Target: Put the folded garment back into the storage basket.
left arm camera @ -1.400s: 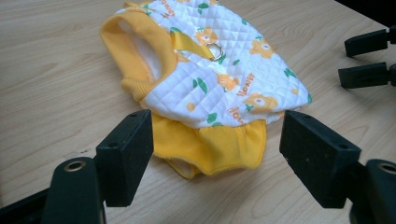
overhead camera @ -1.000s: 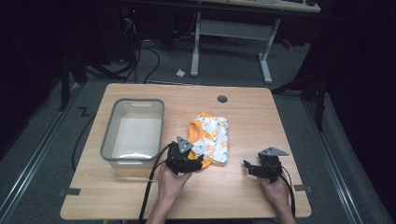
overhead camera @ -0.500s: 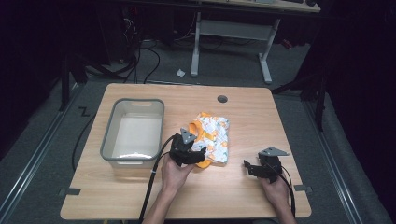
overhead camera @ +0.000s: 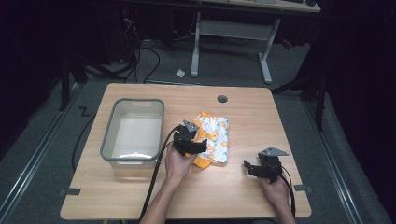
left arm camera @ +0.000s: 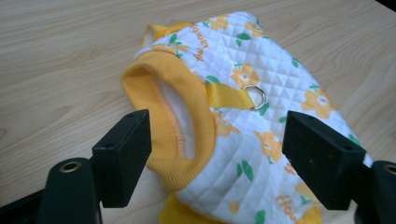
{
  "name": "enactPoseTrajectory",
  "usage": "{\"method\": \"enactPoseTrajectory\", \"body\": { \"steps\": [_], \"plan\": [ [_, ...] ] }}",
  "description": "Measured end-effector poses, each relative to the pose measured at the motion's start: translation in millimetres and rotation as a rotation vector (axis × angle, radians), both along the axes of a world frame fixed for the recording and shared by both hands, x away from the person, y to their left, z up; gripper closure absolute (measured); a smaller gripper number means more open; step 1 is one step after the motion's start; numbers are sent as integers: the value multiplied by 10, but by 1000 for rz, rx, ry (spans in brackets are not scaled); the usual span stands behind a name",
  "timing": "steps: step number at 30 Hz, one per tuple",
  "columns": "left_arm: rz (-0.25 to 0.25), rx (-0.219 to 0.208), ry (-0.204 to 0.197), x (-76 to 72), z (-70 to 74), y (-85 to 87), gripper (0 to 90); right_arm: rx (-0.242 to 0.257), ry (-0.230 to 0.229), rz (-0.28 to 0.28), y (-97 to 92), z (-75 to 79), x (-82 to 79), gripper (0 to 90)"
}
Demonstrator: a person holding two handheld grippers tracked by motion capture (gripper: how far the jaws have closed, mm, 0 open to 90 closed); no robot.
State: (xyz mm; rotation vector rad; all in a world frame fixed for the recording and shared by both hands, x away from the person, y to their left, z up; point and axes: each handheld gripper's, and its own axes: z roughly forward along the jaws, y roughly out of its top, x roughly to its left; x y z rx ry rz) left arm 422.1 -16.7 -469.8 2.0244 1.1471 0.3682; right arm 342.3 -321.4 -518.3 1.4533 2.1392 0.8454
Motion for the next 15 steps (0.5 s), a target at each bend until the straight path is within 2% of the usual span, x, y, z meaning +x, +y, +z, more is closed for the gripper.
{"method": "enactPoseTrajectory", "body": {
  "steps": [9, 15],
  "plan": [
    [30, 21, 54, 146, -186, -8, 228, 0, 0, 0, 0, 0, -1, 260],
    [29, 30, 88, 215, -295, -7, 232, 0, 0, 0, 0, 0, -1, 260]
  ]
}}
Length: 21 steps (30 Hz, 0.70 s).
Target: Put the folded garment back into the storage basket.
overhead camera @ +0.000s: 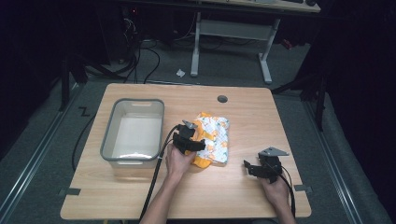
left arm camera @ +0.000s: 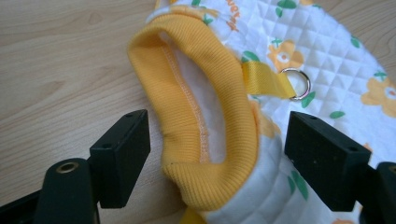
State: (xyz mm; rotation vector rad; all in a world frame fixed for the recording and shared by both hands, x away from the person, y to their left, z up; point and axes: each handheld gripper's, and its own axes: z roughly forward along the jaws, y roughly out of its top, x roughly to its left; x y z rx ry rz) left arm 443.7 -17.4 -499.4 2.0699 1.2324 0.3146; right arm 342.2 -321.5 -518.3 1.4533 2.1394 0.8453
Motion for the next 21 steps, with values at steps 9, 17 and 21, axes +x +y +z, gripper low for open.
{"method": "enactPoseTrajectory", "body": {
  "steps": [9, 17, 21],
  "plan": [
    [-6, 18, 15, 31, -101, -49, 241, 0, 0, 0, 0, 0, 0, 260],
    [-31, 38, 24, 25, -162, -101, 336, -1, -1, 1, -1, -1, 0, 260],
    [-44, 36, 17, 12, -158, -116, 408, -1, -1, 1, -1, -1, 0, 260]
  ]
}}
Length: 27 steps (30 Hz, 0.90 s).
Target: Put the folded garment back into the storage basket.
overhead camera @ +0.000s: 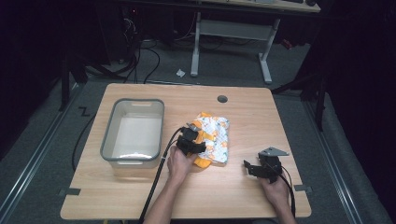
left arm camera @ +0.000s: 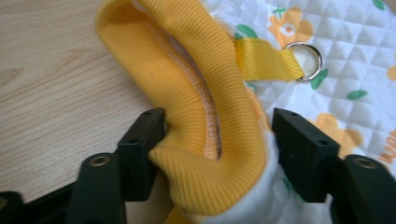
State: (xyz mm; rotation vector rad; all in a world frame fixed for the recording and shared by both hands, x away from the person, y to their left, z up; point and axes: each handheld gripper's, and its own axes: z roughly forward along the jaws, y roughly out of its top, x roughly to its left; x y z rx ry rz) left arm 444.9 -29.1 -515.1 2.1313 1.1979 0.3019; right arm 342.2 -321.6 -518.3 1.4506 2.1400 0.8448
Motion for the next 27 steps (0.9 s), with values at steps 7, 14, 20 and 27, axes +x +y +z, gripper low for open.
{"method": "enactPoseTrajectory", "body": {
  "steps": [7, 14, 20, 27],
  "plan": [
    [-20, -56, 36, -18, 12, -17, 660, 0, 0, 0, 0, 0, 0, 260],
    [-30, -75, 45, -19, 28, -3, 723, 1, 1, -1, 1, 1, -1, 260],
    [-55, -108, 23, -55, 118, 28, 735, 1, 2, 0, 0, 1, -2, 260],
    [-90, -143, 10, -121, 224, 68, 744, 0, 1, 2, 0, 1, -2, 260]
  ]
}}
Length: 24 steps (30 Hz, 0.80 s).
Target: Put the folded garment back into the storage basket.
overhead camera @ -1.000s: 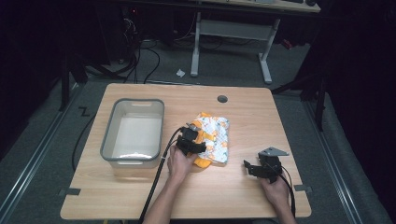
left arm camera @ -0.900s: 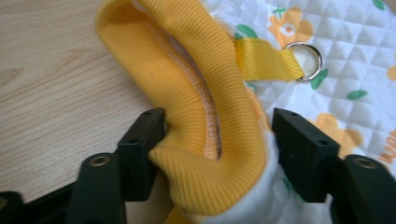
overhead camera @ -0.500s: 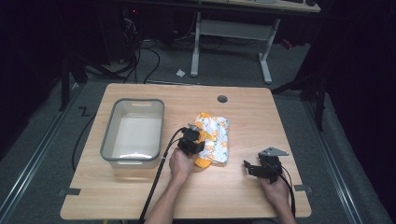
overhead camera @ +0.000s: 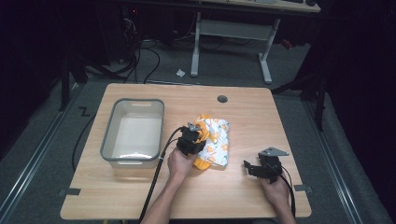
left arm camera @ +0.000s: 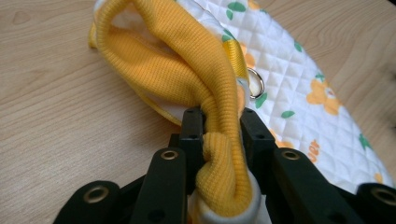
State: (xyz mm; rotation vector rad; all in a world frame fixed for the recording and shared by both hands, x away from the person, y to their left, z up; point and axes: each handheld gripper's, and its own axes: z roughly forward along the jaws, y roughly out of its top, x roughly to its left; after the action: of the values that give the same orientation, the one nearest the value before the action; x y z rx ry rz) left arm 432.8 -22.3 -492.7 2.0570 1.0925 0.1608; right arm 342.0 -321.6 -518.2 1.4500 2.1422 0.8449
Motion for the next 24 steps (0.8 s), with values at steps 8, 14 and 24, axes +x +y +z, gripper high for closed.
{"method": "enactPoseTrajectory", "body": {
  "steps": [8, 14, 24],
  "plan": [
    [-14, -41, -30, -75, 130, 36, 750, 1, -1, 1, 1, -1, 0, 259],
    [-26, -58, -60, -152, 234, 68, 754, 1, -1, 1, 0, -1, 0, 259],
    [-23, -112, -107, -230, 405, 182, 772, 0, -2, 2, -1, -1, 0, 258]
  ]
}}
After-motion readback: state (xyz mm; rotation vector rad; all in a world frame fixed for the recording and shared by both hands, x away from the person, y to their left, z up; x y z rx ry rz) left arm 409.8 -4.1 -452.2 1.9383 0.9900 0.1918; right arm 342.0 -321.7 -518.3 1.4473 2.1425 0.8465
